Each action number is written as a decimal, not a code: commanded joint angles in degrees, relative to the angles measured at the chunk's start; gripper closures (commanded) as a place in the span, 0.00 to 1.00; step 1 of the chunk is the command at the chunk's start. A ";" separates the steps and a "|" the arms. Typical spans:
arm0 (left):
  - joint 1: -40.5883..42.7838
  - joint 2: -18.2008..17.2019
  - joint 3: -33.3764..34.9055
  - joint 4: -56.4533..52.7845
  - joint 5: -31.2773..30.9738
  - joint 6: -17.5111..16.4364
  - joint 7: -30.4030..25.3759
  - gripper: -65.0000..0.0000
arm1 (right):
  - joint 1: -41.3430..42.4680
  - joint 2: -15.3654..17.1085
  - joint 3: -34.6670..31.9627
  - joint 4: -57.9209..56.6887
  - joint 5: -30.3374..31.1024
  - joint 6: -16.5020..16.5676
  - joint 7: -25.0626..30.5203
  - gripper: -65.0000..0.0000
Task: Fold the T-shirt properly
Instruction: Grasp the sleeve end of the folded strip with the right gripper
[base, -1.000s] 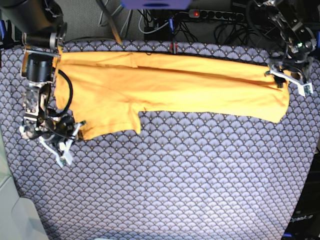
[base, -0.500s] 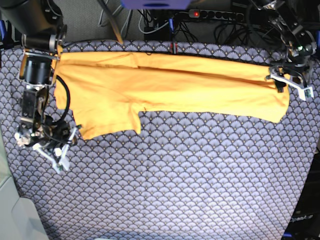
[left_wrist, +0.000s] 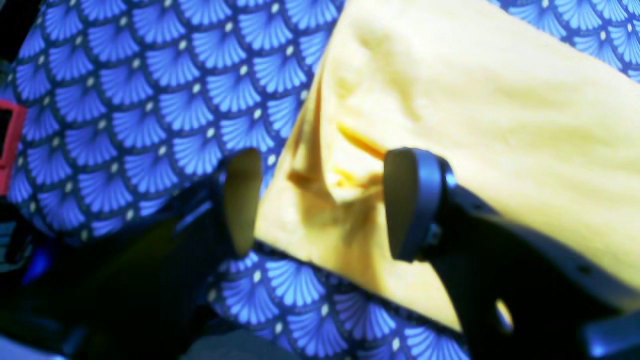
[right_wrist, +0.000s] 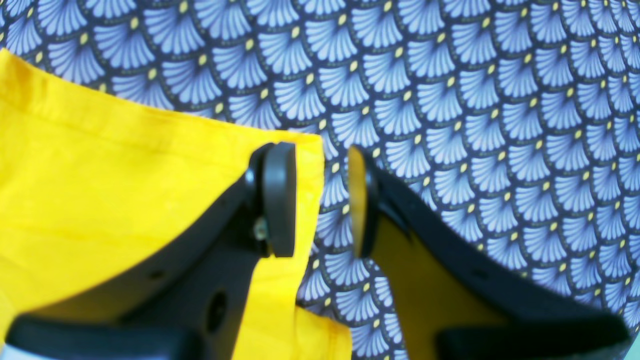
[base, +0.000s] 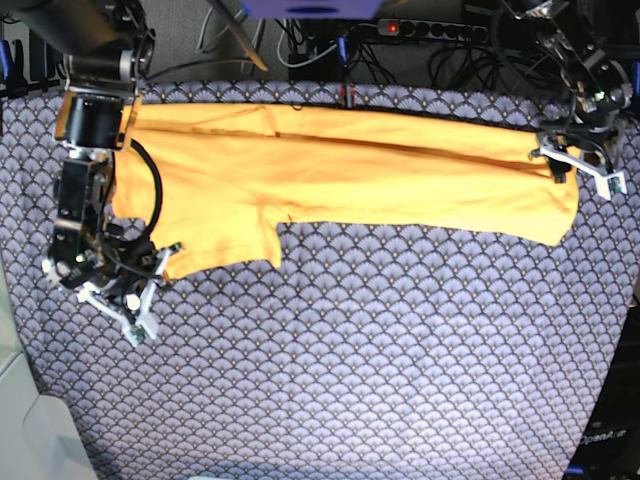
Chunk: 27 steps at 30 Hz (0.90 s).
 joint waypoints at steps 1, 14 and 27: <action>-0.24 -0.66 -0.26 1.27 -0.25 0.04 -1.33 0.42 | 1.50 0.29 0.24 1.00 0.46 -0.23 1.16 0.71; -0.15 -0.66 -0.34 1.35 -0.16 -0.05 -1.24 0.42 | 4.58 0.55 0.42 -13.94 0.46 -0.23 5.47 0.66; -0.15 -0.66 -0.34 1.35 -0.16 -0.05 -1.24 0.42 | 5.10 0.37 0.42 -16.05 0.46 -0.23 6.70 0.59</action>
